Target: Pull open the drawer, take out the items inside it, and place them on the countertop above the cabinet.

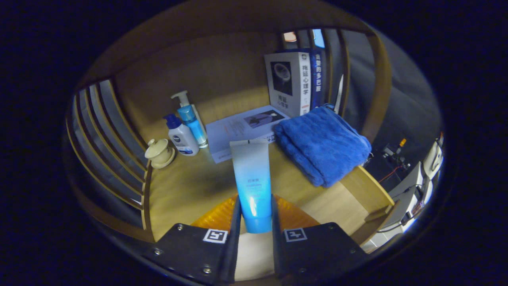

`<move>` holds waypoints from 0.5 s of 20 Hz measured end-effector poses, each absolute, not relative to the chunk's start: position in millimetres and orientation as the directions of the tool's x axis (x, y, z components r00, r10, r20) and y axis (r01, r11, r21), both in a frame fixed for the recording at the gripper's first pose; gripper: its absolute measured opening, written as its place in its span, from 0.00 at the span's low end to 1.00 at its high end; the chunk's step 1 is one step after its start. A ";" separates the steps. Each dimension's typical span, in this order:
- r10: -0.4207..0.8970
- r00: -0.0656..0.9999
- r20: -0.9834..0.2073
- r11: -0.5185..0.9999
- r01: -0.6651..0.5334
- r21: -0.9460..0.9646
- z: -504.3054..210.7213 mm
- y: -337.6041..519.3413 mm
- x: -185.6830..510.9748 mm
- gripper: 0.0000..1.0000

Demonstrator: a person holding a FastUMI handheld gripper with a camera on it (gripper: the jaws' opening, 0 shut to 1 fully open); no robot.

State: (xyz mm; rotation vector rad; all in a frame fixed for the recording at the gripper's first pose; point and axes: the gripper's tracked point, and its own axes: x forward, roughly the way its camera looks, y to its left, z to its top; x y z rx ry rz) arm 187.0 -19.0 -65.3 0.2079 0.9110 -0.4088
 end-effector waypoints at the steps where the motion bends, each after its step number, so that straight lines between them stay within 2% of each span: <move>1: -0.245 0.542 -0.804 0.909 0.416 0.004 -64.2 -18.9 192.3 0.37; 6: -0.209 0.486 -0.848 0.936 0.351 -0.029 -96.7 -19.3 204.2 0.38; 10: -0.250 0.416 -0.874 0.939 0.323 -0.114 -113.5 -34.1 191.7 0.38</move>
